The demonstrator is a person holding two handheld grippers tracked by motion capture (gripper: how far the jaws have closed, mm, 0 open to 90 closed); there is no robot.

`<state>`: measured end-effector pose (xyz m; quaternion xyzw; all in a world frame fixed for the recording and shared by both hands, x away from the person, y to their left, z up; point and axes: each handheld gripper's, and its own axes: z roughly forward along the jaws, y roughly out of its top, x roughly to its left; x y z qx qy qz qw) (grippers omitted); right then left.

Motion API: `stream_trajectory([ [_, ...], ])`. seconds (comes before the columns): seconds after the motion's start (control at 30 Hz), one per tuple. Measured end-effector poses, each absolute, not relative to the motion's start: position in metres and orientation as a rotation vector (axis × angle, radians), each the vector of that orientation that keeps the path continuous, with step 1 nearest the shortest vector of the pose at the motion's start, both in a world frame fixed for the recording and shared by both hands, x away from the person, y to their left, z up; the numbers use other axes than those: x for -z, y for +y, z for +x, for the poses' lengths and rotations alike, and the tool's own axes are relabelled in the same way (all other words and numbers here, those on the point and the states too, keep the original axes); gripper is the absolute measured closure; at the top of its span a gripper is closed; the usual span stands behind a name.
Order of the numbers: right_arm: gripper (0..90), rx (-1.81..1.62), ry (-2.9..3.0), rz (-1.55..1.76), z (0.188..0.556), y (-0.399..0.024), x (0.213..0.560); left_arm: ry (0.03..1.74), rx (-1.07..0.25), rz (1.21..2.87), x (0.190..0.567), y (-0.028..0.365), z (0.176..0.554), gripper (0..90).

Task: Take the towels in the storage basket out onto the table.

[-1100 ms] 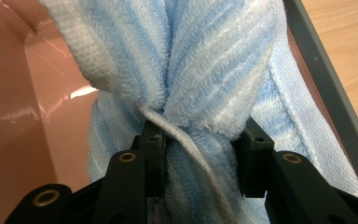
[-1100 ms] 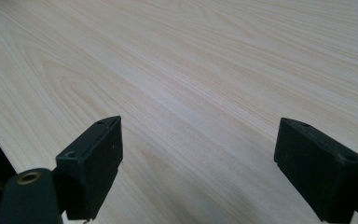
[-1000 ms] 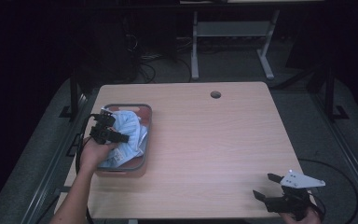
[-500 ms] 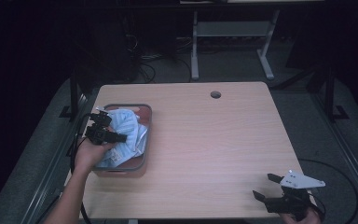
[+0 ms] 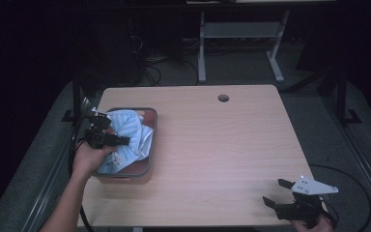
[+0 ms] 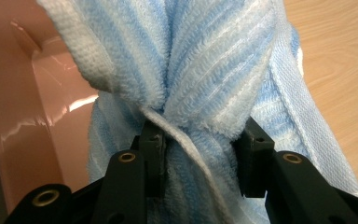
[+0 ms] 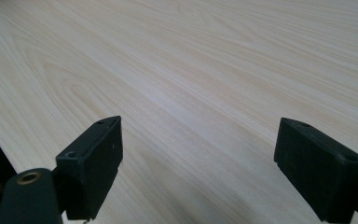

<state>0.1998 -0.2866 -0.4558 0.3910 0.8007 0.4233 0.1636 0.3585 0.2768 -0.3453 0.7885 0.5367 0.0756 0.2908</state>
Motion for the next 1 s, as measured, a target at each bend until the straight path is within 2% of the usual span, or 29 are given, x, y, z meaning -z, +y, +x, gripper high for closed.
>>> stream_trajectory([
  [1.0, 14.8, -1.211, 2.285, 1.103, 0.203, -0.285, 0.456, 1.337, -0.195, 2.052, 0.303, 0.266, 0.356, 60.8],
])
